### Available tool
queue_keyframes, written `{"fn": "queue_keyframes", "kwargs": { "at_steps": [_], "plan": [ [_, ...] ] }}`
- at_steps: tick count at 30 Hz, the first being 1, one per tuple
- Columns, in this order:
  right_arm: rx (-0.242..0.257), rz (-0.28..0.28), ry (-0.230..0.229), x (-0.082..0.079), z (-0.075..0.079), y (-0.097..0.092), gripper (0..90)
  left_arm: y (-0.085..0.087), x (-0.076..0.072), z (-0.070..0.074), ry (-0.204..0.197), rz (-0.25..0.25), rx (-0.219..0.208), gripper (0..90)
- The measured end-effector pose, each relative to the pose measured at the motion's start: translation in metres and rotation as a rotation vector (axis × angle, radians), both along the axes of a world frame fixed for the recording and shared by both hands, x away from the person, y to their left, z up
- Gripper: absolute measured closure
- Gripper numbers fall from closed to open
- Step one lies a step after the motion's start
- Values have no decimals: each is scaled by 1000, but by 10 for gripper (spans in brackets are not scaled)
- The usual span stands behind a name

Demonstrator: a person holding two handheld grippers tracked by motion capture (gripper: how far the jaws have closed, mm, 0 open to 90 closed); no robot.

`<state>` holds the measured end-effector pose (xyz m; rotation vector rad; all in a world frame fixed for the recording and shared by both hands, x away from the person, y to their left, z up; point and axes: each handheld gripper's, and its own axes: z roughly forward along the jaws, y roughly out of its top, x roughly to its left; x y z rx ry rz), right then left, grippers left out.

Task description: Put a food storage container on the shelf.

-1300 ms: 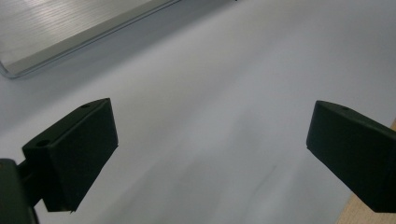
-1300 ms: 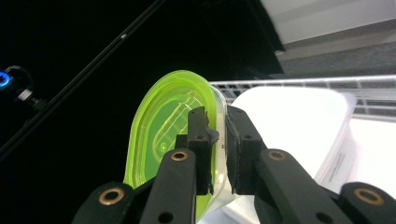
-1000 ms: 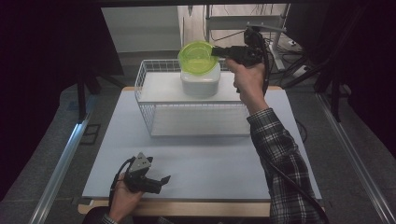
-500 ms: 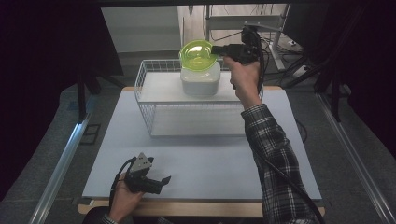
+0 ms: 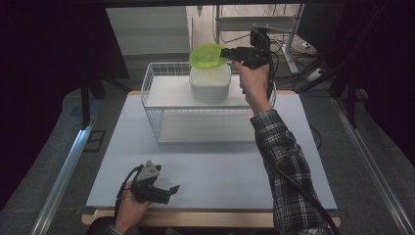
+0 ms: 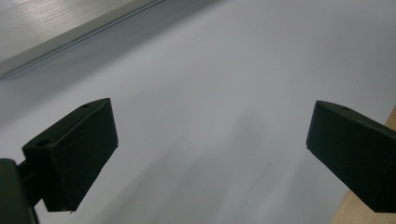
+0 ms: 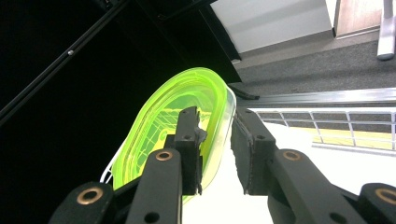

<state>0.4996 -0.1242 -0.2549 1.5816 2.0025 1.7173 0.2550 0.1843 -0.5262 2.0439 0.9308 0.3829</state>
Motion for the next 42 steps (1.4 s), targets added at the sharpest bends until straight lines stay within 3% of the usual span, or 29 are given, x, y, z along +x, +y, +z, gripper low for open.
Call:
{"fn": "queue_keyframes", "kwargs": {
  "at_steps": [12,21,24,31,42],
  "plan": [
    [-52,-3,-19,5,-5,0,520,-1,0,0,2,-2,5,17],
    [-63,66,-52,7,-7,4,218,0,0,0,-1,-3,5,17],
    [-58,93,-78,4,-5,2,174,0,0,0,-1,-2,2,17],
    [-99,137,-143,-7,-4,-4,100,1,-1,1,-4,-3,-25,17],
    [-150,170,-209,-31,-11,-18,53,2,-1,1,-4,-9,-38,16]
  ]
}}
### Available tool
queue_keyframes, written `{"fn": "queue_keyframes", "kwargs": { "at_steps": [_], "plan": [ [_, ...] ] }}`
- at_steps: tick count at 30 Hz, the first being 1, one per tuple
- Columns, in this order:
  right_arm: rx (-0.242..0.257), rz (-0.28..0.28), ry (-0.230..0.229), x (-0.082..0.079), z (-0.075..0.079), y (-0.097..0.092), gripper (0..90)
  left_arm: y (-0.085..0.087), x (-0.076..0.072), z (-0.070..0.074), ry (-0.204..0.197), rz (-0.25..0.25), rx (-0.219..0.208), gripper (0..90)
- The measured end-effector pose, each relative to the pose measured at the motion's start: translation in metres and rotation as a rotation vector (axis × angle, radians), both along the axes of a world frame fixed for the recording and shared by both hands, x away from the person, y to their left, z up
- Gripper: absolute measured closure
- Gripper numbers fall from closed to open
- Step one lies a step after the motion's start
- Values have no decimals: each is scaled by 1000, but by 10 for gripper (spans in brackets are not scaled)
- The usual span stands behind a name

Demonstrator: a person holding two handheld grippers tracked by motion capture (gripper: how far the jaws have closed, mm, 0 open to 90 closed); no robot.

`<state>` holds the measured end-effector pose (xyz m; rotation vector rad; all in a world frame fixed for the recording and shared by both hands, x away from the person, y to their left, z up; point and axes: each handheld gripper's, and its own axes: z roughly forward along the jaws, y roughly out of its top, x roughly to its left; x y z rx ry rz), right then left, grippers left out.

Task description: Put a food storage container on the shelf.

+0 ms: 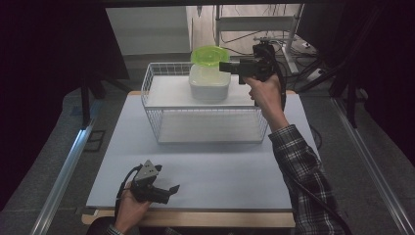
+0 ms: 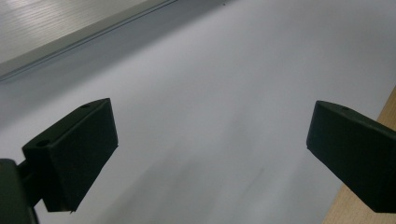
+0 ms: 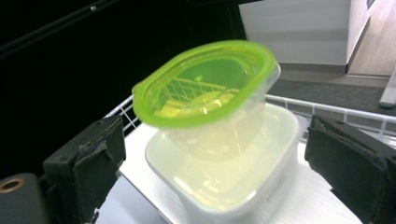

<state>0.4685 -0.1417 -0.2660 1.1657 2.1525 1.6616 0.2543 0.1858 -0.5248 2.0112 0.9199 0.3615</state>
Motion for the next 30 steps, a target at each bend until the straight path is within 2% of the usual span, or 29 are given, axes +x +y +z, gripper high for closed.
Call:
{"fn": "queue_keyframes", "kwargs": {
  "at_steps": [4,13,26,30],
  "plan": [
    [-15,-1,-25,-8,-4,-6,53,0,0,0,-1,0,-2,16],
    [-39,32,-38,-25,-18,-14,53,0,0,0,-3,-1,-1,16],
    [-106,85,-94,-57,-38,-12,43,-2,0,-1,-1,-3,1,16],
    [-124,96,-98,-65,-47,-11,33,-2,0,-1,-1,-5,2,16]
  ]
}}
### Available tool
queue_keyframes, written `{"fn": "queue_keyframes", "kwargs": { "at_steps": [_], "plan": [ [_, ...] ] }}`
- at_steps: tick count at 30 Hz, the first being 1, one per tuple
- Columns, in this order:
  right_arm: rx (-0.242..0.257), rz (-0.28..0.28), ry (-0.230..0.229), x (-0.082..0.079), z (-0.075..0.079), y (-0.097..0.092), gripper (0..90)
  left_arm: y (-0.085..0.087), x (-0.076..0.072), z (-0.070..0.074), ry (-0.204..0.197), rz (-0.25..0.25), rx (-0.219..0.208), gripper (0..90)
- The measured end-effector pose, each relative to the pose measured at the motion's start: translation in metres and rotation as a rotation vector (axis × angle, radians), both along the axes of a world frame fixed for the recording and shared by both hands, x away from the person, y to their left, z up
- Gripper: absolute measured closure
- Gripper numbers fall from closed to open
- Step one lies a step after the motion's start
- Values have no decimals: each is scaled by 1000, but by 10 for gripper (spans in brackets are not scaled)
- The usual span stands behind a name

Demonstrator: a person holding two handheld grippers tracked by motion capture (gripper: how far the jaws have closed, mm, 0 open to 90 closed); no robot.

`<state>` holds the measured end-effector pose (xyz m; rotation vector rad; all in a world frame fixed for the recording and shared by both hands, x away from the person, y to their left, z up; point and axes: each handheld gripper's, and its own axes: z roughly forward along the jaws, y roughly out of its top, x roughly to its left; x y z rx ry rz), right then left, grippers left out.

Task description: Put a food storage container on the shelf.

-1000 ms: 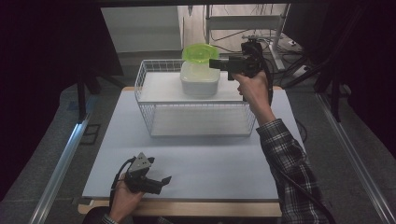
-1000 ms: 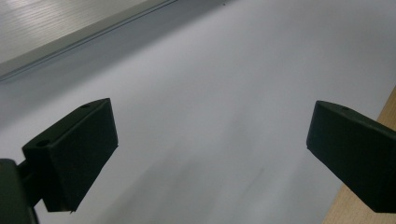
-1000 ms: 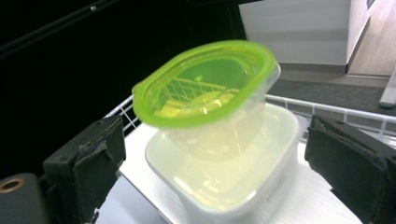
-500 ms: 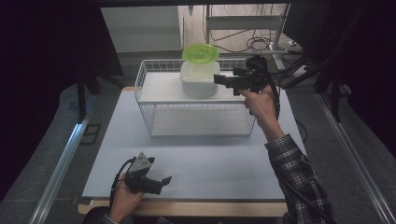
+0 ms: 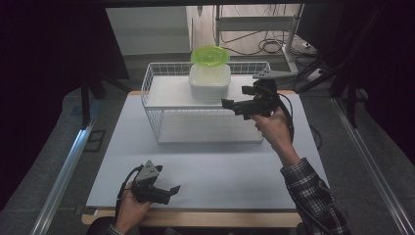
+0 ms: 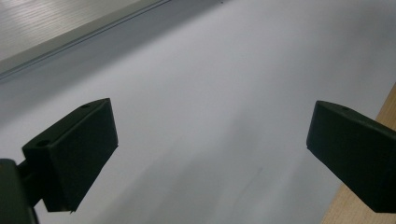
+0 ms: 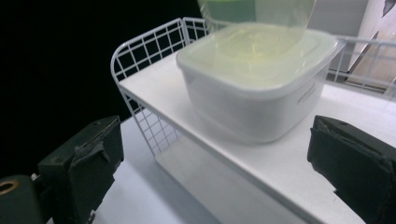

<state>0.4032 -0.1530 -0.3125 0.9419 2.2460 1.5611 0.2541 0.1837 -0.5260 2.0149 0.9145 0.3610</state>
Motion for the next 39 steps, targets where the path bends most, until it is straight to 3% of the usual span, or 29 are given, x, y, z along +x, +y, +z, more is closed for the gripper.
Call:
{"fn": "queue_keyframes", "kwargs": {
  "at_steps": [17,29,32,39],
  "plan": [
    [-49,-17,-15,-22,-46,-4,5,-1,0,0,4,-2,6,16],
    [-63,-23,-2,-32,-78,-9,8,0,0,0,12,-15,-21,24],
    [-99,-18,-9,-34,-85,-9,11,-1,0,0,12,-20,-18,24],
    [-131,-18,-3,-44,-99,-12,10,-1,-1,0,12,-22,-16,22]
  ]
}}
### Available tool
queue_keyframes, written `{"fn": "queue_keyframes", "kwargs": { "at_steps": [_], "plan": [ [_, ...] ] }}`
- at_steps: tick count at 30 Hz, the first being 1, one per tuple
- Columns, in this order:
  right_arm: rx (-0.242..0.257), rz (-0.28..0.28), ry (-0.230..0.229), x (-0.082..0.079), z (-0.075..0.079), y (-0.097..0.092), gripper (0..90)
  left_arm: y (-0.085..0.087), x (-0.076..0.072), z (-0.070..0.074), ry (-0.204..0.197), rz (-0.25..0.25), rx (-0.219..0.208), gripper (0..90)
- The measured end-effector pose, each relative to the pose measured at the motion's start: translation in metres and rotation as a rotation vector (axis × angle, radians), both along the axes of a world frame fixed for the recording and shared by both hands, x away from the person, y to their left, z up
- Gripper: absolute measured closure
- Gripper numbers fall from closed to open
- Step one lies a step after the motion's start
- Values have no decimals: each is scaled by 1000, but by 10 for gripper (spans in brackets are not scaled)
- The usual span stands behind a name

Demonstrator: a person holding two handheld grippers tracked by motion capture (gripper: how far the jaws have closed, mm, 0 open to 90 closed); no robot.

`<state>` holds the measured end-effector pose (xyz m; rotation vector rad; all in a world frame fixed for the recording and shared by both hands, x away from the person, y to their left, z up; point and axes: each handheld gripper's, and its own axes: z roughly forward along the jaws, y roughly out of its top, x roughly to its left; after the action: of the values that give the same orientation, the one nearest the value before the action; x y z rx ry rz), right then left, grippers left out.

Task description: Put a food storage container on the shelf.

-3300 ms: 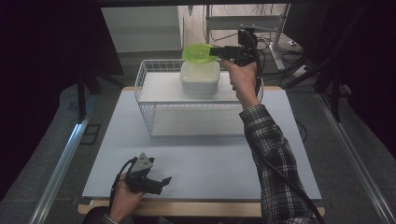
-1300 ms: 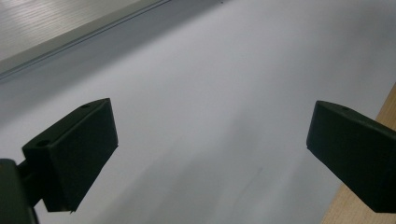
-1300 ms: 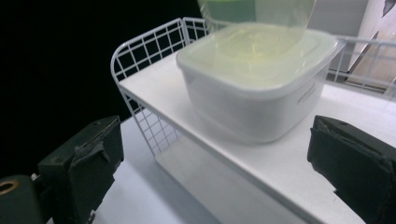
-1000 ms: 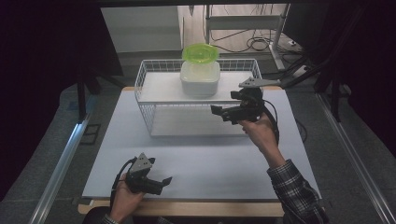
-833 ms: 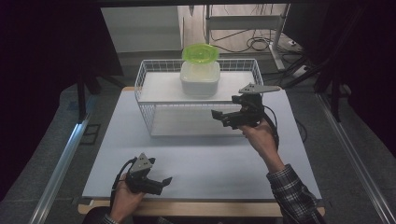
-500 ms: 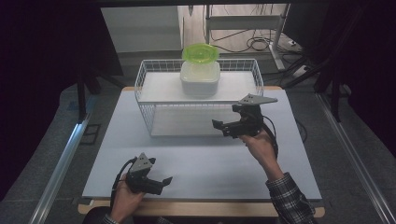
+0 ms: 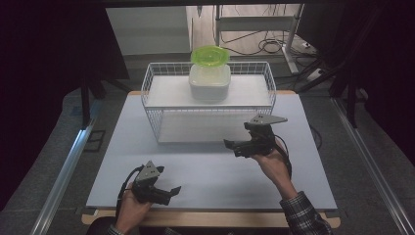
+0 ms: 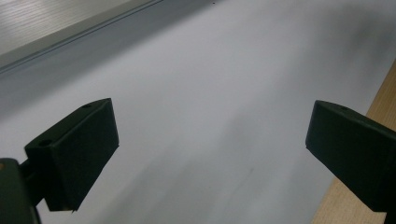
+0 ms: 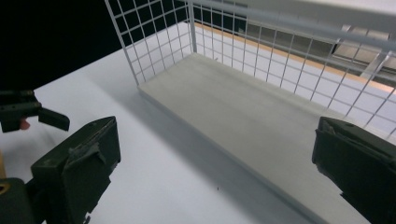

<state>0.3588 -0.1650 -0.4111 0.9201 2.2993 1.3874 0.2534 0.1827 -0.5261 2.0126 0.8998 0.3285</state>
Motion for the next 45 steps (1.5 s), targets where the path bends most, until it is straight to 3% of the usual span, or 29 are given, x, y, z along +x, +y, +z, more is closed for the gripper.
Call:
{"fn": "queue_keyframes", "kwargs": {
  "at_steps": [24,38,45],
  "plan": [
    [-47,-6,19,-36,-38,-25,10,-1,0,-1,1,2,14,16],
    [-76,-56,42,-49,-61,-45,6,-2,0,-2,5,1,24,15],
    [-97,-71,22,-54,-71,-49,6,-2,0,-2,6,1,30,15]
  ]
}}
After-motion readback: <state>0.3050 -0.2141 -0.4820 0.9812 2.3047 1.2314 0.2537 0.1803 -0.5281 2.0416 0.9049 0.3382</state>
